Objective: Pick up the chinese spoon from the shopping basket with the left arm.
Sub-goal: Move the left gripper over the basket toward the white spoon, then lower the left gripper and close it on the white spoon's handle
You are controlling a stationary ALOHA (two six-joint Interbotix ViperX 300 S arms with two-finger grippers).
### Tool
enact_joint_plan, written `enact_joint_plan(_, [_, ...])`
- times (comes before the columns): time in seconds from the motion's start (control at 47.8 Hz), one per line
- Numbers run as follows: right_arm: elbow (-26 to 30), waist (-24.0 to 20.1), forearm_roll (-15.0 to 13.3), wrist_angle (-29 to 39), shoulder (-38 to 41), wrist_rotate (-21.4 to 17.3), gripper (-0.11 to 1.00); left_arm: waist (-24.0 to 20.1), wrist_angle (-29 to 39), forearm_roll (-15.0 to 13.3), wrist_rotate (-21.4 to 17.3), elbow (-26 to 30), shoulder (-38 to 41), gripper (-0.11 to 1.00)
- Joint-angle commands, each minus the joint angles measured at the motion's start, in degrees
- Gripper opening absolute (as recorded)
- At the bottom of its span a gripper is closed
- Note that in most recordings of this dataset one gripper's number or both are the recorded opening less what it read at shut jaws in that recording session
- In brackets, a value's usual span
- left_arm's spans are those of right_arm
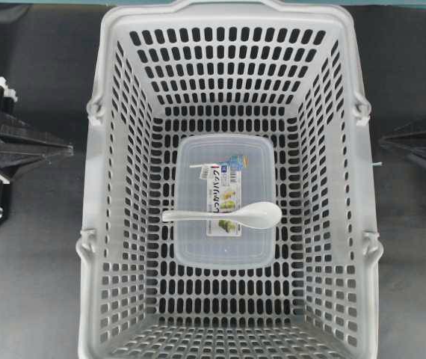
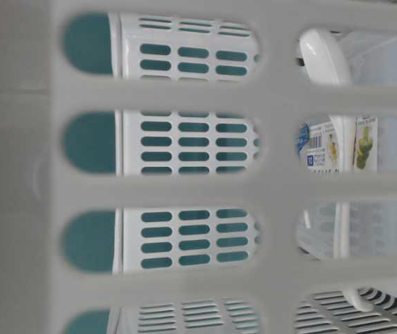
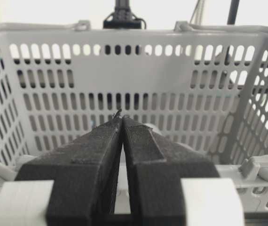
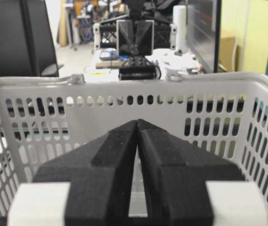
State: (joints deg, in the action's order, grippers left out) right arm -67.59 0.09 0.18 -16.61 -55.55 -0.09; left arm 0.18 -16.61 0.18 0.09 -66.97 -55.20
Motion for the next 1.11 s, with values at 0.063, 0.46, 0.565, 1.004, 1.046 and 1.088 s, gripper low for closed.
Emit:
enact_joint_plan(0.063, [1.0,0.1,1.1,-0.4,0.8,-1.3,0.0,0.4,9.8,2.4,2.4,8.0,3.3,0.02])
enact_joint_plan(0.46, [1.1,0.4,1.2,0.1,2.3,-2.4,0.0,2.5,35.0,2.5,0.1,30.8,20.4,0.0])
enact_joint_plan(0.565, [1.1,0.6,1.6,0.2,2.5,-2.4,0.0,3.1,39.4,2.4,0.0,34.9,25.3,0.0])
enact_joint_plan(1.004, [1.1,1.7,1.8,0.2,2.5,-2.3,0.59,4.3,44.7,2.4,0.1,46.4,43.5,0.01])
enact_joint_plan(1.046, [1.1,1.8,1.8,0.2,2.5,-2.3,0.64,4.4,44.7,2.5,0.1,46.6,44.6,0.01])
enact_joint_plan(1.088, [1.1,2.1,1.8,0.2,2.5,-2.3,0.66,4.4,44.7,2.4,0.7,46.7,45.5,0.07])
